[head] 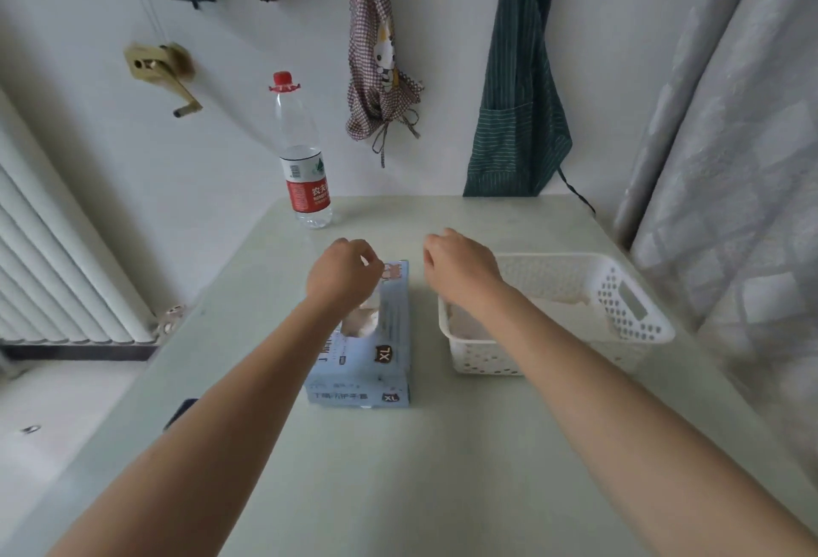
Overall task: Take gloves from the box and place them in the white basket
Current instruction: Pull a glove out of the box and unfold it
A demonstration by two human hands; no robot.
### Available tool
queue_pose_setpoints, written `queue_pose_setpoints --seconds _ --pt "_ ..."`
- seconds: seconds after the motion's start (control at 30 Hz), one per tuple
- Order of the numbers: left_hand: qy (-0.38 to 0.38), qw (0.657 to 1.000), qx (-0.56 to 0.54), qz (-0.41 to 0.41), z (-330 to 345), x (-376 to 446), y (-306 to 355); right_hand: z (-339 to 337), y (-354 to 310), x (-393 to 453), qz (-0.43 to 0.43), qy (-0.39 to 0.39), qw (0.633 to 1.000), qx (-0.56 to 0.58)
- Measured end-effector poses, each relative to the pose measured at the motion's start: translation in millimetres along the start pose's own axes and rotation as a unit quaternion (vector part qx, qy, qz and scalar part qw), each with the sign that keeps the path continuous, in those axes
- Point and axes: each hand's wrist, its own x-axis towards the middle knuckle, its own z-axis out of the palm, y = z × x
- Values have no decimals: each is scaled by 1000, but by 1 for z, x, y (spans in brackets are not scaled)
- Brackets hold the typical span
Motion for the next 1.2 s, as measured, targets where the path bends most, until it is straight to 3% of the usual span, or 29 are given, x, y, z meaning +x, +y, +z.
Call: queue_pose_setpoints --seconds 0.17,0.27,0.43,0.57,0.7,0.9,1.2 --pt "-93 992 34 -74 -18 -6 -56 27 -55 12 -77 -38 996 39" --pt "-131 984 -61 -103 -17 -12 -64 40 -67 17 -62 -65 995 34" --pt "-126 981 -110 -103 -14 -13 -64 43 -66 17 -39 -94 995 -11" --pt "-61 997 -44 -19 -8 -11 -63 41 -64 15 -36 -92 995 3" --pt "-76 996 -50 18 -5 -12 -61 38 -64 17 -32 -69 996 42" --pt "-54 996 -59 25 4 -17 -64 44 -69 22 -15 -86 993 85" --pt "-28 995 -93 8 12 -19 -63 28 -65 18 -10 -12 981 195"
